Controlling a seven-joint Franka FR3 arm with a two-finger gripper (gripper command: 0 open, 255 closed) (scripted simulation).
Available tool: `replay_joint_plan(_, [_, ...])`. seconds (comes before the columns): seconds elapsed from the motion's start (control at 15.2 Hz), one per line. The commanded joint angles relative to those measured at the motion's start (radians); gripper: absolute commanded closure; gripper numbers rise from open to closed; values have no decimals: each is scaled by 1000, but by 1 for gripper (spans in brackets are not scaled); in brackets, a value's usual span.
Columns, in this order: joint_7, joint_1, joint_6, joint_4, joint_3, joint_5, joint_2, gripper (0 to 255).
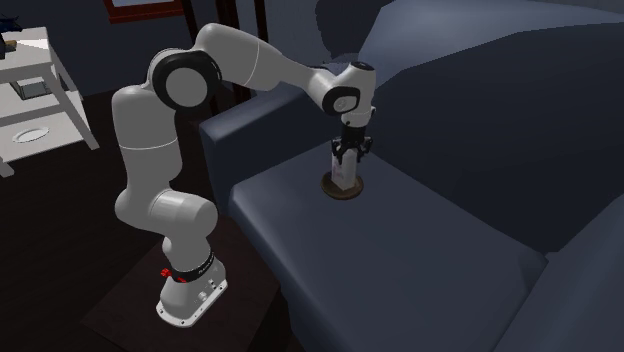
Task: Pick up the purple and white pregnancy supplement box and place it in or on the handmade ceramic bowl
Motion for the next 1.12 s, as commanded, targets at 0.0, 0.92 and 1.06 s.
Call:
replay_joint_plan(0.0, [0,0,3,-1,0,1,0,255])
replay_joint_plan(0.92, [34,13,-109,76,-17,-50,-53,0])
replay_joint_plan(1.06, [34,13,-109,76,-16,-50,-53,0])
